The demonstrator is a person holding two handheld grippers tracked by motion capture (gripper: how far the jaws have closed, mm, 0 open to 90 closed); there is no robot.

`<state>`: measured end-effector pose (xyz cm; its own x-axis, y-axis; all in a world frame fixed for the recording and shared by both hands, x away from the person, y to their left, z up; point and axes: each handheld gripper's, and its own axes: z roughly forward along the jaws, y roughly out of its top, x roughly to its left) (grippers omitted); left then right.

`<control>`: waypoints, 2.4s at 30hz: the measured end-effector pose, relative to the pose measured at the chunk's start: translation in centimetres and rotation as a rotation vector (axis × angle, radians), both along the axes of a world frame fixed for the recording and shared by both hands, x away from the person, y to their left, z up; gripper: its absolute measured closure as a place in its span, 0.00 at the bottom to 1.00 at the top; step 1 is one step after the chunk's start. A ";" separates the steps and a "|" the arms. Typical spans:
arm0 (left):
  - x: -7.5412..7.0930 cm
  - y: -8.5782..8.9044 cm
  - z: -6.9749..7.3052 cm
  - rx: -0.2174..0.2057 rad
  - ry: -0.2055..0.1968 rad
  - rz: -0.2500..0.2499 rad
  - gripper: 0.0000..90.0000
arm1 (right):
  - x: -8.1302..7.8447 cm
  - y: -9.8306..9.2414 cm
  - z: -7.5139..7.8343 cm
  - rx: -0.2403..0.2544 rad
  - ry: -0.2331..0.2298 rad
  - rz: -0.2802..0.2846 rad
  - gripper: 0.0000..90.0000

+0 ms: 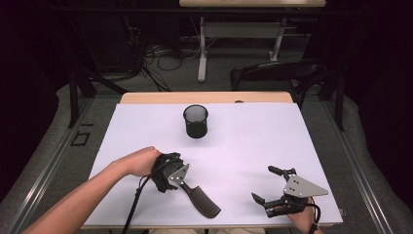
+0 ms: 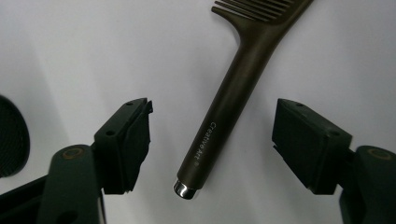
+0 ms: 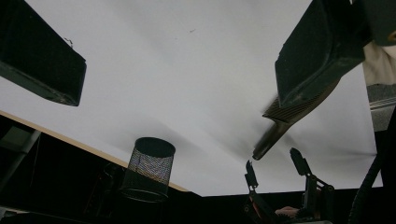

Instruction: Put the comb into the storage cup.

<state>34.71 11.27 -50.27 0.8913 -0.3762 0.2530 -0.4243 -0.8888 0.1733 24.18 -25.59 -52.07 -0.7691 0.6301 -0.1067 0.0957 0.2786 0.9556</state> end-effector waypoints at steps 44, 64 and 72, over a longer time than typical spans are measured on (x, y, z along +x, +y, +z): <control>1.4 -0.9 0.3 0.078 0.145 -0.171 0.81 | 0.1 -0.2 -0.1 0.000 0.017 -0.003 0.02; 1.4 1.3 1.4 -0.160 0.214 -0.017 0.81 | 0.2 -0.1 -0.1 -0.004 0.027 -0.008 0.02; 1.0 1.9 1.7 -0.260 0.260 0.050 0.81 | 0.2 -0.2 -0.1 -0.007 0.023 -0.011 0.02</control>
<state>35.69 13.18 -48.58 0.9540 -0.2837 0.0973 -0.2939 -0.8194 0.4921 24.39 -25.75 -52.17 -0.7642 0.6381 -0.0940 0.1205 0.2843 0.9511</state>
